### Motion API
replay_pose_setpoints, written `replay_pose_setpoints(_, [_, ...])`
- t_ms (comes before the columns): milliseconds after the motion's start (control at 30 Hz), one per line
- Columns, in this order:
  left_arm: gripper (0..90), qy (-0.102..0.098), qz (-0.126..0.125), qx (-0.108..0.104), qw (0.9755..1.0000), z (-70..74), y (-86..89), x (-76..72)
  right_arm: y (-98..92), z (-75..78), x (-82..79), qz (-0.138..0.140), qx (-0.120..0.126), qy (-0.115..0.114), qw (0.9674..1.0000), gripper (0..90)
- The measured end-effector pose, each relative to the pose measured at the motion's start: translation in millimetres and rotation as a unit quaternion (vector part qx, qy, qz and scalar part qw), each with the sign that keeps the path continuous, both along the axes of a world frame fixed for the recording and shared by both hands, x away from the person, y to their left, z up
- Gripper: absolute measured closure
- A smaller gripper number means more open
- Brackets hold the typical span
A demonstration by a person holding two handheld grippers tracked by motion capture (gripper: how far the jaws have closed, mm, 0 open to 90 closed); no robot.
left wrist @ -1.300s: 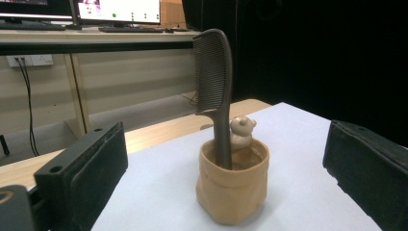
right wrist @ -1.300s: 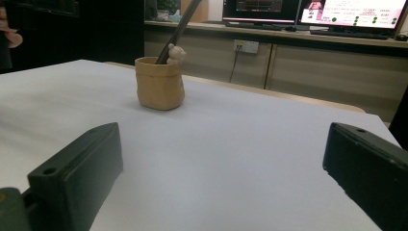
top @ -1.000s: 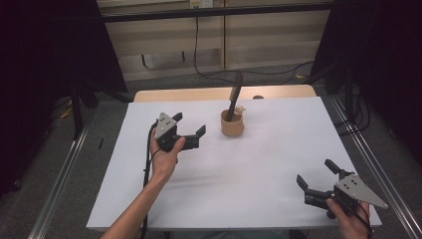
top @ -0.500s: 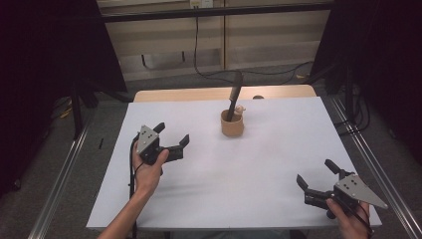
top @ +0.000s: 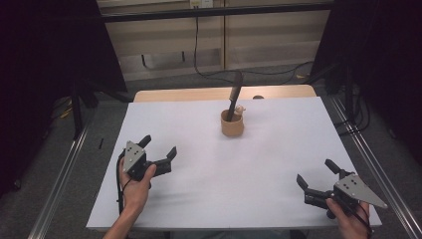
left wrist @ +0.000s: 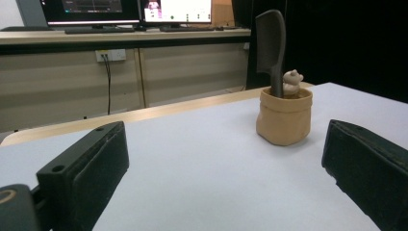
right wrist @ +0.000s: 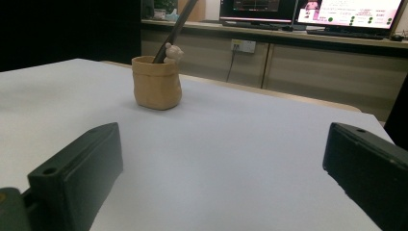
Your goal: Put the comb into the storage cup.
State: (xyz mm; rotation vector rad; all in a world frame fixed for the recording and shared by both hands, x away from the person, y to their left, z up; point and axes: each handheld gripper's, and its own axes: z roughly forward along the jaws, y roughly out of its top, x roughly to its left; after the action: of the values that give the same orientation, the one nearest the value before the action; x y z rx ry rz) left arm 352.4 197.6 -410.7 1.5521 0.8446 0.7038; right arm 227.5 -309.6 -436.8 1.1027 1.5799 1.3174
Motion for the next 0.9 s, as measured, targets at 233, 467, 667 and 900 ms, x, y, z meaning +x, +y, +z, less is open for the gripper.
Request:
replay_pose_setpoints(233, [2.5, -0.001, 0.008, -0.001, 1.0000, 0.1, 13.9, -15.0, -0.5, 0.1, -0.2, -0.002, 0.002, 0.001, 1.0000, 0.0])
replay_pose_setpoints(467, [2.5, 0.006, 0.025, -0.001, 0.9997, -6.1, 27.0, -32.6, -1.0, 0.0, 0.3, -0.006, 0.001, 0.001, 1.0000, 0.0])
replay_pose_setpoints(667, [2.5, 0.002, 0.035, 0.001, 0.9994, -10.1, 36.0, -46.1, -1.3, 0.0, 0.3, -0.009, 0.001, 0.001, 1.0000, 0.0])
replay_pose_setpoints(900, [2.5, 0.008, 0.046, 0.011, 0.9989, -13.2, 41.4, -60.5, -0.9, 0.0, 0.1, -0.009, 0.000, 0.001, 1.0000, 0.0])
